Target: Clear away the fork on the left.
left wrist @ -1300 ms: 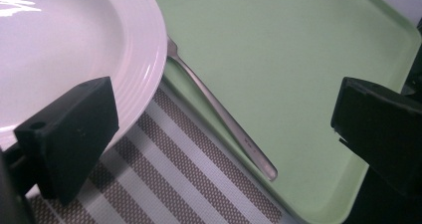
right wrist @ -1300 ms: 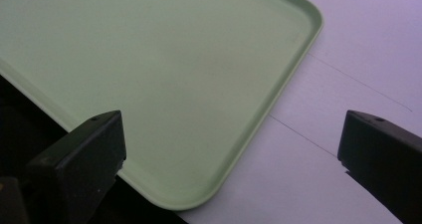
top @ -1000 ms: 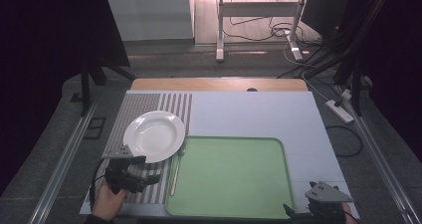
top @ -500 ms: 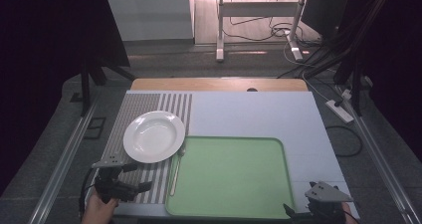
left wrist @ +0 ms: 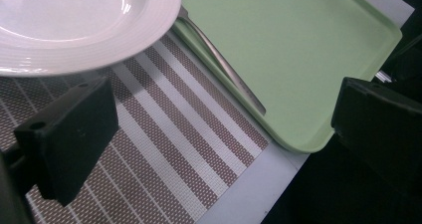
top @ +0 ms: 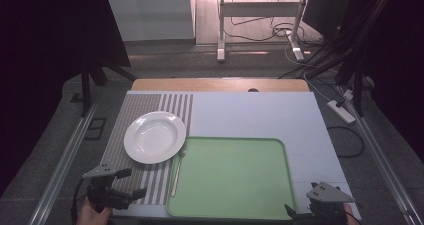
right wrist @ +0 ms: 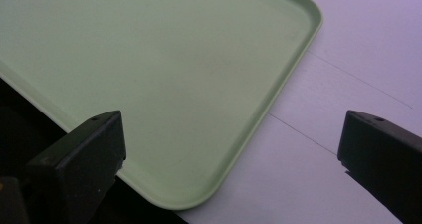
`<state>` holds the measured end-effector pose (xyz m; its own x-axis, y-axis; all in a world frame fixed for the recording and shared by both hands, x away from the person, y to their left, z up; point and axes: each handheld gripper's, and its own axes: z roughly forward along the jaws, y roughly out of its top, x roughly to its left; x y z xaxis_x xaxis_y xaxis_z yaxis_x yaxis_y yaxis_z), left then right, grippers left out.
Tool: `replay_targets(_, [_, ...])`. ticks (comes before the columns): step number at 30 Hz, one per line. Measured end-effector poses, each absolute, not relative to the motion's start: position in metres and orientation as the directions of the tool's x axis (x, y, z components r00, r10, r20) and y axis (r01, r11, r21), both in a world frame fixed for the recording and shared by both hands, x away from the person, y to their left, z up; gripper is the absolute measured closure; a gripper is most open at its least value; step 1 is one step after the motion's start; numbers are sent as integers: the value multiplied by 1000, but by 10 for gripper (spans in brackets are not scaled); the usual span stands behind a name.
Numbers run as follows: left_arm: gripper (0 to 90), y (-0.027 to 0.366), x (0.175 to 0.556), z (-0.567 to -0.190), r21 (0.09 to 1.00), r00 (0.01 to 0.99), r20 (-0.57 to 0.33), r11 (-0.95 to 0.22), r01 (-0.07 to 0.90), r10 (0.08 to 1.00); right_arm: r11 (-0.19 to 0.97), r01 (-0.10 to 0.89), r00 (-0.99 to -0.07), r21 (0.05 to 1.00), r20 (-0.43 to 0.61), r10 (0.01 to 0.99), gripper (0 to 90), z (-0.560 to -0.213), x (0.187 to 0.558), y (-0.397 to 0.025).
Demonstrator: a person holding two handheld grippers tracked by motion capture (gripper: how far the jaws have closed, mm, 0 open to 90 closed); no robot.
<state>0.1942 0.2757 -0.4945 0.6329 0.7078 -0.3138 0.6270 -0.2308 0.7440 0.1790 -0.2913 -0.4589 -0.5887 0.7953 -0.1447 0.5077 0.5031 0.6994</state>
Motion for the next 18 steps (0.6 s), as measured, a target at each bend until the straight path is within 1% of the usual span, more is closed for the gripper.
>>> replay_targets(11, [0,282,178,-491,753,605,-283,-219,621,744,498,512,-583,700,-142,800,0,-459,179,-292])
replay_targets(18, [0,282,177,-490,748,607,-277,-230,623,745,500,512,-583,699,-145,800,0,-459,179,-291])
